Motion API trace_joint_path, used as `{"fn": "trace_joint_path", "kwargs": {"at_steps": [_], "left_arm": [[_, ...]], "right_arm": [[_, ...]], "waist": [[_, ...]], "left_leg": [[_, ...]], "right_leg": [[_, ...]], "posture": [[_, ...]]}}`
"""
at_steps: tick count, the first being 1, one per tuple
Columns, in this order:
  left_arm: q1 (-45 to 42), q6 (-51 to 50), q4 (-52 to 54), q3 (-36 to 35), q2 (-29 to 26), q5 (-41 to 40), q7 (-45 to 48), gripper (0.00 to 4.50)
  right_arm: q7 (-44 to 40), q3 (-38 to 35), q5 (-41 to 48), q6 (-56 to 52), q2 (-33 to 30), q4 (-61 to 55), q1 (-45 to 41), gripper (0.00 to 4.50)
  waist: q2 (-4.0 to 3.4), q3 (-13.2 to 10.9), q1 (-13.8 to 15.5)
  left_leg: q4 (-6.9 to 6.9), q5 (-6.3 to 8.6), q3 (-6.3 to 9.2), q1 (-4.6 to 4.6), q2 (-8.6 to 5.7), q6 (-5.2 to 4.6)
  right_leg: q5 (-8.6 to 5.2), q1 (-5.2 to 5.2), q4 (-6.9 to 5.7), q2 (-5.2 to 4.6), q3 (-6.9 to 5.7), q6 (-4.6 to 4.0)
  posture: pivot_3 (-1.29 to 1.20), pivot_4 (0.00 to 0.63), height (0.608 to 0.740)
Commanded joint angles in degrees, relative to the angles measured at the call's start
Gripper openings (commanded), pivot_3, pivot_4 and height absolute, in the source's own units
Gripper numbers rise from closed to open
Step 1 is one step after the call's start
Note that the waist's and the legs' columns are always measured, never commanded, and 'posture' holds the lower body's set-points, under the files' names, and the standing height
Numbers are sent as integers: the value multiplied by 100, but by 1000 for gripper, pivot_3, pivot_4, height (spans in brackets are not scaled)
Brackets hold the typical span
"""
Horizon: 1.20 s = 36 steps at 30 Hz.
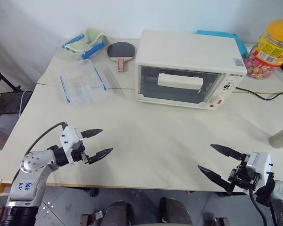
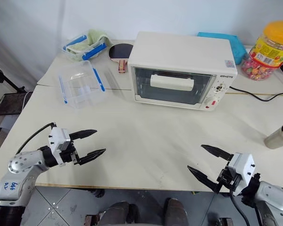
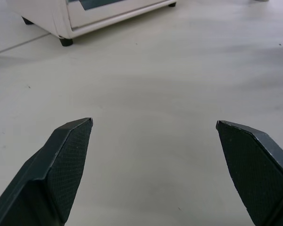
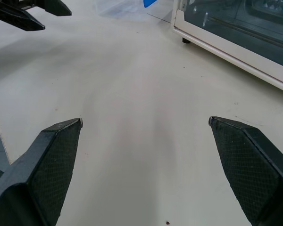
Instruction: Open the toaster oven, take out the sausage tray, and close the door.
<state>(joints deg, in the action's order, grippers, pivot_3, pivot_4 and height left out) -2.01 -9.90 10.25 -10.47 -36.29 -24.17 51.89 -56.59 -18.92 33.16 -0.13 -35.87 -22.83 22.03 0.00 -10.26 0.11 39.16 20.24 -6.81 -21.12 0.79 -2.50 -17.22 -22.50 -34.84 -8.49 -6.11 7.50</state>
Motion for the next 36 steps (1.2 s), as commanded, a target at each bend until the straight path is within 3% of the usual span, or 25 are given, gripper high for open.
{"fn": "trace_joint_path", "kwargs": {"at_steps": [1,10,14,21,31,36], "left_arm": [[-66,-24,164,32,-19,-27,-13,4458],[-545,-630,9,-269,74,-979,218,4458],[-719,-755,69,-273,110,-1169,236,4458],[-807,-917,326,-300,233,-1338,54,4458],[-744,-958,438,-224,346,-1332,-28,4458],[-827,-1065,315,-235,403,-1340,-123,4458]], "right_arm": [[49,-27,204,-230,-73,-169,-150,4500],[629,71,1135,-1912,-298,322,-2116,4500],[682,292,1085,-2139,-144,933,-3216,4500],[615,597,706,-2063,99,2053,-4422,4500],[189,745,255,-1541,425,3046,-5420,4500],[-552,887,338,-1601,284,2607,-5150,4500]], "waist": [[0,0,-2],[1,0,-19],[0,0,-19],[1,0,-23],[1,0,-32],[1,0,-29]], "left_leg": [[0,0,0,0,0,0],[8,-2,3,1,3,2],[9,-2,4,-6,-1,0],[11,-1,3,-10,-5,-2],[14,-2,0,-11,-3,-2],[13,-2,3,-13,-3,-3]], "right_leg": [[0,0,0,0,0,0],[-1,-2,-11,0,-1,-1],[0,-3,-9,-1,-5,-1],[0,-4,-10,0,-16,0],[0,-4,-12,2,-17,0],[0,-4,-11,2,-21,0]], "posture": [[0,150,740],[0,150,740],[0,150,740],[0,150,740],[0,150,740],[0,150,740]]}}
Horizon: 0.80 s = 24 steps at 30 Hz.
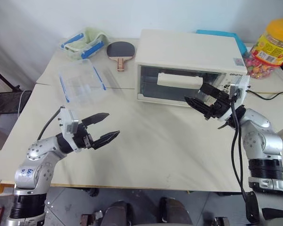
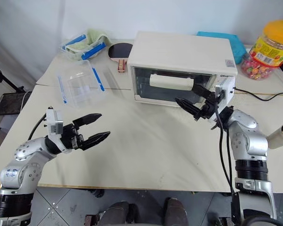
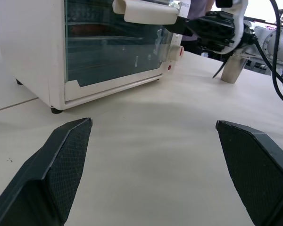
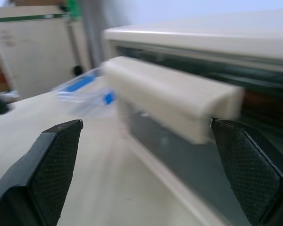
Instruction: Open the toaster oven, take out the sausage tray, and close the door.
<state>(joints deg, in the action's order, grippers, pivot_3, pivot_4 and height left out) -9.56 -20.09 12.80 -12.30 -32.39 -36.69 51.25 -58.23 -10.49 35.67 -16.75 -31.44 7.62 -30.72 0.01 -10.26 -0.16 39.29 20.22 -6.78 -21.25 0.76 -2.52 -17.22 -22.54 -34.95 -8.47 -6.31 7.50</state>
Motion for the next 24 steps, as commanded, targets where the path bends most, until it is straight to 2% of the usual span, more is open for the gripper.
{"fn": "trace_joint_path", "kwargs": {"at_steps": [1,4,5,7,10,11,12,14,20,21,24], "left_arm": [[-114,-86,13,-53,29,-106,-89,4458],[-380,-297,-189,-61,140,-206,-247,4458],[-536,-315,-293,-66,212,-221,-303,4279],[-951,-359,-581,-83,402,-276,-428,3852],[-1466,-264,-1022,-53,642,-162,-573,2949],[-1945,3,-1518,125,869,125,-687,2871],[-2304,233,-1888,283,1045,367,-773,2436],[-2880,552,-2547,506,1328,699,-848,2047],[-3770,1253,-3860,526,1827,1055,-779,200],[-3842,1324,-3995,595,1845,1148,-688,8],[-4015,1633,-4352,922,1903,1467,-320,8]], "right_arm": [[-529,114,14,73,-247,-548,253,4500],[-854,280,-260,317,-470,-778,652,4500],[-934,315,-385,486,-521,-813,786,4500],[-1027,337,-566,783,-574,-872,1056,4500],[-1083,355,-779,1166,-574,-869,1259,4500],[-1095,374,-910,1392,-568,-864,1371,4500],[-1078,373,-1004,1563,-548,-854,1443,4500],[-1029,348,-1103,1803,-503,-818,1530,4500],[-940,296,-1201,2143,-468,-647,1556,4500],[-918,295,-1204,2169,-464,-641,1558,4500],[-863,304,-1215,2234,-454,-650,1604,4500]], "waist": [[0,0,-1],[0,0,14],[1,0,13],[1,0,24],[3,-2,27],[3,-1,21],[3,-1,-23],[14,-8,166],[15,-7,138],[15,-8,135],[15,-8,136]], "left_leg": [[0,0,0,-1,0,0],[0,0,2,0,0,0],[0,0,1,0,-2,0],[4,0,-1,0,-1,0],[11,-1,0,-2,-2,0],[12,-1,0,-2,-3,0],[12,-1,0,-2,-3,0],[21,-4,9,-7,-3,4],[41,1,6,-22,-6,-6],[36,1,5,-22,-10,-6],[33,1,4,-22,-12,-5]], "right_leg": [[0,0,1,0,-1,0],[0,1,1,0,-5,0],[0,2,0,-1,-5,0],[0,3,0,0,-5,1],[1,5,-2,0,-6,1],[1,4,-2,0,-6,2],[1,4,-1,0,-6,2],[1,9,-2,4,-35,1],[5,5,1,9,-35,9],[5,4,4,10,-46,9],[5,3,8,10,-69,9]], "posture": [[0,150,740],[0,150,740],[0,150,740],[0,150,740],[0,150,740],[0,150,740],[0,150,740],[0,150,740],[0,150,740],[0,150,740],[0,150,740]]}}
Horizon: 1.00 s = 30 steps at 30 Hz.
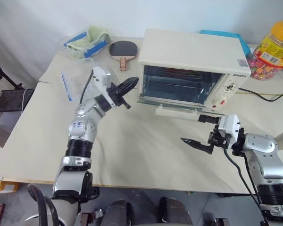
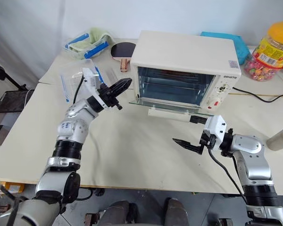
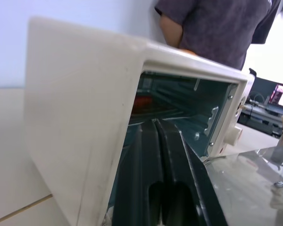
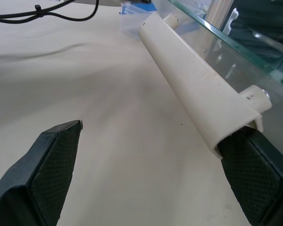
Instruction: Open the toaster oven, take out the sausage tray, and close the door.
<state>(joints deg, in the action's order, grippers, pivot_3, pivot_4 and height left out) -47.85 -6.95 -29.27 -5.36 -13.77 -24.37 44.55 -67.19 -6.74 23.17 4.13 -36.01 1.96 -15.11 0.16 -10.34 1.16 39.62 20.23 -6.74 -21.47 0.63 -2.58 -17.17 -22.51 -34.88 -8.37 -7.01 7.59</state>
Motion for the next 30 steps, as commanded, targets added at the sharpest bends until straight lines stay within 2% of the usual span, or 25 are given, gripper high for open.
{"fn": "trace_joint_path", "kwargs": {"at_steps": [1,10,15,19,22,26,30], "left_arm": [[-214,422,-220,316,63,311,473,8],[-212,439,-444,500,278,611,459,8],[21,419,-280,644,249,761,580,8],[217,459,-269,797,173,940,668,8],[354,577,-274,935,150,1128,720,8],[551,607,-228,1038,146,1303,676,8],[748,693,-174,1076,80,1410,658,8]], "right_arm": [[49,-62,29,165,5,-105,75,4500],[675,-332,-61,267,29,-675,877,4500],[1151,-932,49,236,21,-1366,2036,4500],[1455,-1692,102,298,171,-1986,3475,4500],[1688,-2153,182,292,270,-2229,4001,4500],[2019,-2619,331,124,265,-2574,4188,4500],[2320,-2578,383,-363,-42,-2958,3709,4500]], "waist": [[0,0,5],[1,0,23],[1,0,44],[1,0,59],[6,-2,28],[4,-1,22],[1,0,15]], "left_leg": [[2,0,0,0,0,0],[13,0,3,-3,9,-1],[13,1,8,-4,9,-3],[10,2,8,-2,8,-4],[11,2,1,5,8,-5],[14,2,-4,17,15,-4],[13,3,-5,20,18,-4]], "right_leg": [[0,0,-1,0,-1,0],[0,4,-4,-4,0,0],[0,6,-5,-11,-1,0],[0,7,-3,-12,-1,0],[1,13,0,-11,6,2],[2,16,-7,-14,21,4],[2,12,-12,-15,27,3]], "posture": [[0,150,740],[0,150,740],[0,150,740],[0,150,740],[0,150,740],[0,150,740],[0,150,740]]}}
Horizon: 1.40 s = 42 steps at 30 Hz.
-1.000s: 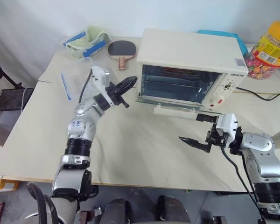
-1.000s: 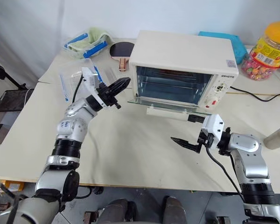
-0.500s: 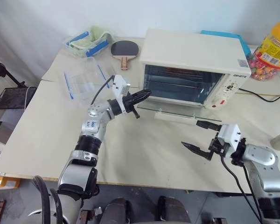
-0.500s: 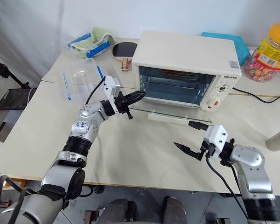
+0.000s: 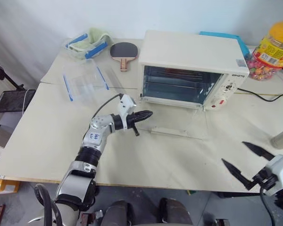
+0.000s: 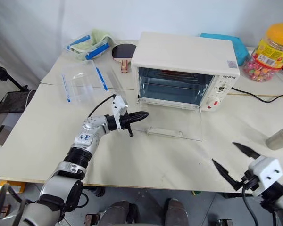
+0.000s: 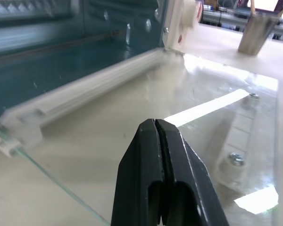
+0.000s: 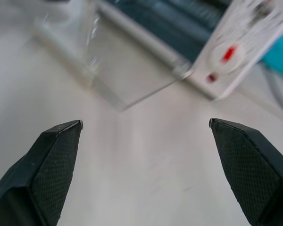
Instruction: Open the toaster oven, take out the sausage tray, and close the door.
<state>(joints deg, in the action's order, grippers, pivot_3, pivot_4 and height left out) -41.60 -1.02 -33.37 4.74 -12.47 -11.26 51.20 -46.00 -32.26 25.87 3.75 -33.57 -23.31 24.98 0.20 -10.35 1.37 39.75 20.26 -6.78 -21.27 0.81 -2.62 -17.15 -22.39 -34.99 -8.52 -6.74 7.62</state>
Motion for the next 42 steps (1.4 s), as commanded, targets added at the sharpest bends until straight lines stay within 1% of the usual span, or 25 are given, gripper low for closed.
{"fn": "trace_joint_path", "kwargs": {"at_steps": [1,2,3,5,6,7,10,11,12,14,15,16,18,21,24,27,30,33,36,40,42], "left_arm": [[204,118,295,68,-82,126,-22,8],[261,123,348,71,-103,144,-35,8],[363,142,475,37,-131,112,-48,8],[532,127,731,-38,-174,25,-83,420],[616,85,878,-92,-180,-84,-53,576],[698,57,1033,-148,-184,-166,-67,856],[1154,-143,1865,-355,-332,-475,-52,1728],[1306,-204,2129,-409,-397,-552,-48,2101],[1465,-255,2388,-466,-458,-620,-66,2265],[1885,-458,3019,-677,-607,-869,-143,2853],[2064,-549,3286,-782,-663,-965,-217,3194],[2219,-653,3520,-882,-711,-1069,-285,3437],[2441,-843,3870,-1022,-782,-1210,-427,4039],[2856,-1036,4428,-1235,-912,-1357,-642,4039],[3065,-1114,4675,-1263,-960,-1412,-748,4039],[3301,-1148,4902,-1217,-992,-1432,-765,4485],[3402,-1144,5029,-1117,-977,-1395,-802,4485],[3315,-1161,5007,-1077,-945,-1393,-896,4500],[3109,-1191,4863,-1052,-916,-1451,-919,4500],[2691,-1084,4445,-933,-990,-1404,-626,4500],[2295,-1017,3936,-991,-1004,-1421,-480,4500]], "right_arm": [[457,176,-47,-655,-391,-565,-583,4500],[650,314,-162,-898,-456,-657,-775,4500],[954,700,-462,-1373,-574,-746,-1164,4500],[1128,1393,-656,-1843,-639,-815,-1842,4500],[1165,1710,-746,-1940,-607,-809,-2157,4500],[1232,1984,-945,-1904,-554,-726,-2443,4500],[1557,2967,-1889,-1583,-270,-30,-3477,4500],[1707,3197,-2177,-1413,-138,247,-3781,4500],[1897,3385,-2484,-1234,-20,547,-4064,4500],[2194,3929,-3272,-736,145,1427,-4800,4500],[2348,4137,-3608,-478,204,1846,-5120,4500],[2498,4305,-3890,-271,260,2245,-5407,4500],[2810,4502,-4303,93,343,2902,-5847,4500],[3453,4798,-4962,357,554,4184,-6757,4500],[3867,4926,-5284,453,723,5120,-7335,4500],[4200,5176,-5673,582,829,6058,-7897,4500],[4485,5255,-5827,626,940,6760,-8254,4500],[4627,5255,-5895,671,995,7121,-8430,3931],[4707,5233,-5912,702,1046,7324,-8535,2936],[4823,5241,-5950,723,1114,7446,-8633,1546],[4890,5235,-5959,726,1141,7438,-8669,914]], "waist": [[-4,2,-21],[-4,3,-25],[-5,3,-27],[-6,4,-52],[-6,4,-52],[-6,4,-51],[-6,4,-83],[-5,3,-97],[-5,3,-105],[-5,3,-168],[-6,3,-182],[-6,3,-190],[-7,3,-163],[-7,3,-217],[-8,3,-252],[-8,3,-322],[-8,3,-342],[-8,2,-342],[-9,2,-338],[-9,3,-348],[-10,3,-364]], "left_leg": [[0,0,-1,0,-1,-1],[0,1,-5,1,-1,-1],[0,1,-3,1,1,-1],[2,0,-2,1,6,1],[2,0,-1,2,7,1],[4,-1,-1,0,7,1],[6,0,1,-8,6,1],[7,0,1,-9,4,0],[8,0,2,-11,2,0],[11,0,9,-17,1,-1],[12,0,6,-17,1,-1],[11,0,7,-17,2,-1],[11,0,14,-18,4,1],[12,-1,17,-21,2,1],[12,-1,26,-26,2,3],[6,0,29,-26,2,3],[-6,-2,29,-24,3,5],[-8,-3,29,-25,5,7],[-8,-3,28,-25,5,7],[-8,-6,28,-25,5,12],[-9,-7,28,-24,6,13]], "right_leg": [[0,0,0,-2,3,0],[0,-2,-1,-2,7,0],[0,-3,-3,-2,5,-1],[-2,-6,-9,-1,4,-5],[-3,-8,-11,-1,3,-8],[-4,-9,-13,-1,3,-10],[-5,-12,-13,-1,-3,-10],[-5,-12,-13,-2,-4,-10],[-4,-12,-12,-3,-6,-10],[-4,-12,-13,-4,-12,-10],[-4,-13,-12,-4,-11,-9],[-4,-14,-13,-4,-11,-9],[-4,-13,-14,-3,-16,-10],[-5,-11,-13,-5,-18,-10],[-5,-9,-12,-5,-25,-10],[-5,-9,-10,-3,-28,-11],[-7,-11,-10,-2,-31,-15],[-8,-13,-10,-1,-31,-16],[-8,-13,-10,-1,-30,-16],[-8,-13,-11,1,-30,-16],[-8,-13,-12,3,-30,-16]], "posture": [[0,150,740],[0,150,740],[0,150,740],[0,150,740],[0,150,740],[0,150,740],[0,150,740],[0,150,740],[0,150,740],[0,150,740],[0,150,740],[0,150,740],[0,150,740],[0,150,740],[0,150,740],[0,150,740],[0,150,740],[0,150,740],[0,150,740],[0,150,740],[0,150,740]]}}
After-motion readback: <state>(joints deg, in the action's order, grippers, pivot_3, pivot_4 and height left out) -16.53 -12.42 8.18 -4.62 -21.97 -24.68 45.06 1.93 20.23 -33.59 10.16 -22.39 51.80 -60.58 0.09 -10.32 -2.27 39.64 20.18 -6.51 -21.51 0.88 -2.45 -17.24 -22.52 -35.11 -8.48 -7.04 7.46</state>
